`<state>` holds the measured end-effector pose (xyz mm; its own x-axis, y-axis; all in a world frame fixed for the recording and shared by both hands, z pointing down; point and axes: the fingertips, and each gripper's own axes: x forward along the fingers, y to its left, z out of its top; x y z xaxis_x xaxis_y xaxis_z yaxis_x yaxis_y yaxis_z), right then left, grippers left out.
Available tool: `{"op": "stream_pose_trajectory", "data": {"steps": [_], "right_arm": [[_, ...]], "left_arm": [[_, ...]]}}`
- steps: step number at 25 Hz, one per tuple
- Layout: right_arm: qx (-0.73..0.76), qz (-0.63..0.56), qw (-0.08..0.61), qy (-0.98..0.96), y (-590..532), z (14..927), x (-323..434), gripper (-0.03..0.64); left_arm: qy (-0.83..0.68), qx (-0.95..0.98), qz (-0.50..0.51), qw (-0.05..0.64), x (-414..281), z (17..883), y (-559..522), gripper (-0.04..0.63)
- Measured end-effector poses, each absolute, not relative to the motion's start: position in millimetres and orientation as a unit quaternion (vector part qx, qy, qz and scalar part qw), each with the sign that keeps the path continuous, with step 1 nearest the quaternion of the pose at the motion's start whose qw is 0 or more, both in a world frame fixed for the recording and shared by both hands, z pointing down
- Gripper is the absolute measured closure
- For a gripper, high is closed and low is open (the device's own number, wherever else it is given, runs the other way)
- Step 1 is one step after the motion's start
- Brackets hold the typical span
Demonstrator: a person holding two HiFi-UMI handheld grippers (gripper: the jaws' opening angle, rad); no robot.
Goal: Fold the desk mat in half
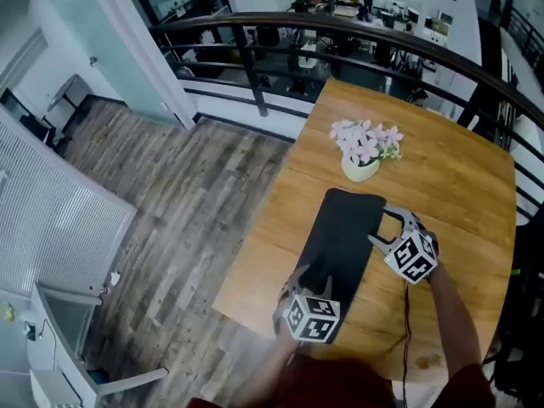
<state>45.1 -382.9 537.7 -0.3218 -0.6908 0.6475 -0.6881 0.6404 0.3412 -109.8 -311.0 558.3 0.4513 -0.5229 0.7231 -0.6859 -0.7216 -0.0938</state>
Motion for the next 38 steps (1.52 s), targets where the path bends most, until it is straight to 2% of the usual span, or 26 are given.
{"op": "stream_pose_trajectory", "data": {"steps": [6,9,20,25,38], "right_arm": [[0.565,0.058,0.263,-0.78,-324.5,473.1,112.9,0.325],[0.633,0.076,0.195,-0.745,-281.7,436.8,140.7,0.325],[0.787,0.049,0.083,-0.61,-143.7,365.8,195.3,0.327],[0.827,0.021,0.054,-0.559,-99.3,338.7,209.3,0.327],[0.875,-0.061,0.035,-0.479,-31.9,274.6,204.4,0.333]], "left_arm": [[-0.329,0.896,0.276,0.11,-31.9,505.8,-331.1,0.387],[-0.324,0.911,0.23,0.111,-16.6,475.2,-324.6,0.387],[-0.303,0.941,0.129,0.08,-2.3,408.2,-306.5,0.388],[-0.289,0.951,0.094,0.056,3.8,374.3,-298.1,0.388],[-0.267,0.964,-0.007,-0.013,7.5,296.0,-273.5,0.393]]}}
